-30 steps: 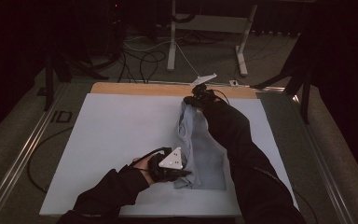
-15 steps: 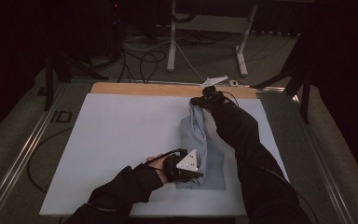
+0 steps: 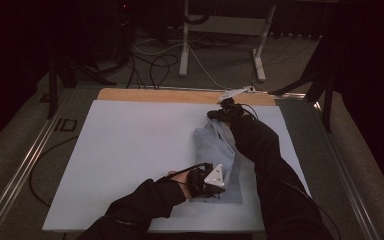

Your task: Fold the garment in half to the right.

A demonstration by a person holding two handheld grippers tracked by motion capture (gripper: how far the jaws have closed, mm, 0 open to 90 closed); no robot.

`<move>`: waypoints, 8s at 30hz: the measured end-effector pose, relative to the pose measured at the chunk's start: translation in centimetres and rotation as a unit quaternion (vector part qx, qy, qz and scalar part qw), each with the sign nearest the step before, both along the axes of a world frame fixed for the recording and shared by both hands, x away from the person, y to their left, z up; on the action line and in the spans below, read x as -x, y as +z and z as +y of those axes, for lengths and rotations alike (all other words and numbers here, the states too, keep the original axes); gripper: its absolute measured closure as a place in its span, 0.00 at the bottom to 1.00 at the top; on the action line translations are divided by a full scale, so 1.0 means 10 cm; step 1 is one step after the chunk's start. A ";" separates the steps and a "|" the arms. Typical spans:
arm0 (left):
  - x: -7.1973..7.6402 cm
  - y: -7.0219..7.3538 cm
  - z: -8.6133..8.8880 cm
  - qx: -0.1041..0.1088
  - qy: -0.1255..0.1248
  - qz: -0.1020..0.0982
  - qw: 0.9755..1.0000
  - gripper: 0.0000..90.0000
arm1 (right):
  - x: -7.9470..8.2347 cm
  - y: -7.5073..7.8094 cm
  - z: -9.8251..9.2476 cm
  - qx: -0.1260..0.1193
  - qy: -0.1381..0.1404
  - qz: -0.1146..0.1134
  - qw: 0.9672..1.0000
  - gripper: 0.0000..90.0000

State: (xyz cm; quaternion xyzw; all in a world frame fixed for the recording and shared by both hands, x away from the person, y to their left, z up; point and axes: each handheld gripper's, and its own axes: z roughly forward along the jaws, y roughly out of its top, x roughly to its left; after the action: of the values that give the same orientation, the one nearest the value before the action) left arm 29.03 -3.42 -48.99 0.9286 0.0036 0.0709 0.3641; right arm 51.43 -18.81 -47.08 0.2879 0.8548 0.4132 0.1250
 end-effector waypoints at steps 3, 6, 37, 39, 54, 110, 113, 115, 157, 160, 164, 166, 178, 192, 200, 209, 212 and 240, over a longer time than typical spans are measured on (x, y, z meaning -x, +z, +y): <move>-0.03 -0.03 -0.05 0.000 0.000 0.009 1.000 0.95 | -0.01 -0.04 -0.01 -0.002 0.000 0.003 1.000 0.95; -0.03 -0.06 -0.08 0.012 -0.010 0.031 0.999 0.87 | -0.02 -0.07 -0.03 -0.012 0.000 0.020 1.000 0.65; 0.07 0.18 0.31 0.024 0.012 0.057 0.998 0.39 | 0.26 0.12 -0.35 -0.026 0.007 0.007 1.000 0.14; 0.07 0.20 0.39 0.018 0.020 0.053 0.998 0.38 | 0.31 0.15 -0.36 -0.022 0.005 0.002 1.000 0.13; 0.06 0.17 0.97 0.029 0.065 0.076 0.995 0.12 | 0.55 0.14 -0.41 -0.026 0.002 -0.004 1.000 0.12; 0.25 -0.20 2.57 0.128 0.309 0.034 0.942 0.01 | 0.17 -0.46 -0.24 0.049 -0.095 0.077 0.991 0.95; 0.25 -0.21 2.58 0.126 0.310 0.034 0.942 0.01 | 0.16 -0.46 -0.24 0.053 -0.098 0.080 0.991 0.95; 0.25 -0.20 2.58 0.127 0.311 0.034 0.941 0.01 | 0.16 -0.45 -0.23 0.057 -0.102 0.082 0.990 0.95; 0.23 -0.19 2.63 0.129 0.313 0.029 0.940 0.01 | 1.40 0.09 -0.35 -0.026 -0.003 0.055 0.998 0.16; 0.22 -0.19 2.63 0.130 0.313 0.029 0.940 0.01 | 1.67 0.06 -0.36 -0.029 0.014 0.048 0.998 0.24; 0.22 -0.19 2.63 0.128 0.311 0.029 0.941 0.01 | 1.99 0.03 -0.36 -0.032 0.041 0.044 0.998 0.42; 0.22 -0.19 2.62 0.130 0.312 0.031 0.941 0.01 | 2.13 0.02 -0.36 -0.040 0.058 0.041 0.997 0.52; 0.22 -0.19 2.61 0.129 0.310 0.030 0.942 0.01 | 2.50 -0.29 -0.21 0.039 0.095 0.049 0.994 0.59; 0.21 -0.20 2.61 0.130 0.308 0.030 0.942 0.01 | 2.48 -0.46 -0.33 0.110 0.077 0.023 0.991 1.00; 0.22 -0.19 2.62 0.129 0.308 0.028 0.942 0.01 | 2.54 -0.31 -0.42 0.089 0.088 0.026 0.992 1.00; 0.21 -0.20 2.61 0.128 0.309 0.028 0.942 0.01 | 2.58 -0.36 -0.57 0.079 0.082 0.050 0.992 1.00; 0.21 -0.20 2.61 0.127 0.308 0.028 0.942 0.01 | 2.59 -0.39 -0.55 0.086 0.087 0.056 0.991 1.00; 0.20 -0.21 2.61 0.128 0.306 0.030 0.943 0.01 | 2.51 -0.39 -0.63 0.029 0.109 0.059 0.992 0.76</move>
State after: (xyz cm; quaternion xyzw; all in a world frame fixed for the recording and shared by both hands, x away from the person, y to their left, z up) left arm 27.02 22.69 -51.06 0.8304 0.3073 0.1493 0.4401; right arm 26.37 -25.11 -50.96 0.2129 0.8986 0.3818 0.0366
